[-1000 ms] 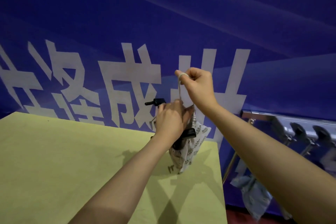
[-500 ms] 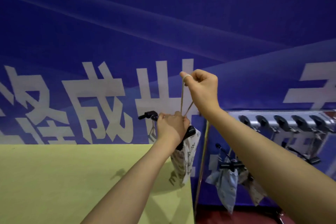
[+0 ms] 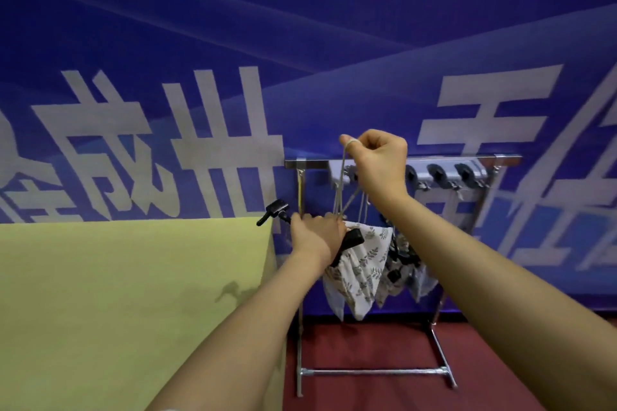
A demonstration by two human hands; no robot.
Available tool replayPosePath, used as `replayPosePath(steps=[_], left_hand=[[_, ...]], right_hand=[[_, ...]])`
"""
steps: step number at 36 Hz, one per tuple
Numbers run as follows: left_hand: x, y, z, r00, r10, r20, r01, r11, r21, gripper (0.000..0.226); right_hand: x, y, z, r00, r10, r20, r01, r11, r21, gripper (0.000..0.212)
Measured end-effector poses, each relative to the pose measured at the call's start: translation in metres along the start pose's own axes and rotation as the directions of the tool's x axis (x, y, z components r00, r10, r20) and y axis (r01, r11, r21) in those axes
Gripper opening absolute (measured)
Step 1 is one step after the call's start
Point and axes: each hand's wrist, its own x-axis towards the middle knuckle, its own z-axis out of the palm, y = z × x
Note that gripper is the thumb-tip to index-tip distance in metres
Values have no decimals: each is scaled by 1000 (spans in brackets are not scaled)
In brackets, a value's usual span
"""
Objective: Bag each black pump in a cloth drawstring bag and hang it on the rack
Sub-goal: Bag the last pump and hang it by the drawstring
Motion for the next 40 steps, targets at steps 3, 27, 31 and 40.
replayPosePath(steps=[3,27,31,40], left_hand=[[-14,31,6,1000,0,17,0,999,-46,32],[4,162,61,847,367,384,6,716,-698,52],[20,188,53,807,416,419,60,648,-759,40],[63,237,61,809,487,330,30,525,-851,37]], right_hand=[[-12,11,-26,999,38,32,-36,998,-44,43],[-40,105,-145,970,243,28,-213,895,-391,50],[-39,126,-165,954,300,4,-260,834,-488,46],[-14,171,-218,913,409,-12,-355,777,-520,44]])
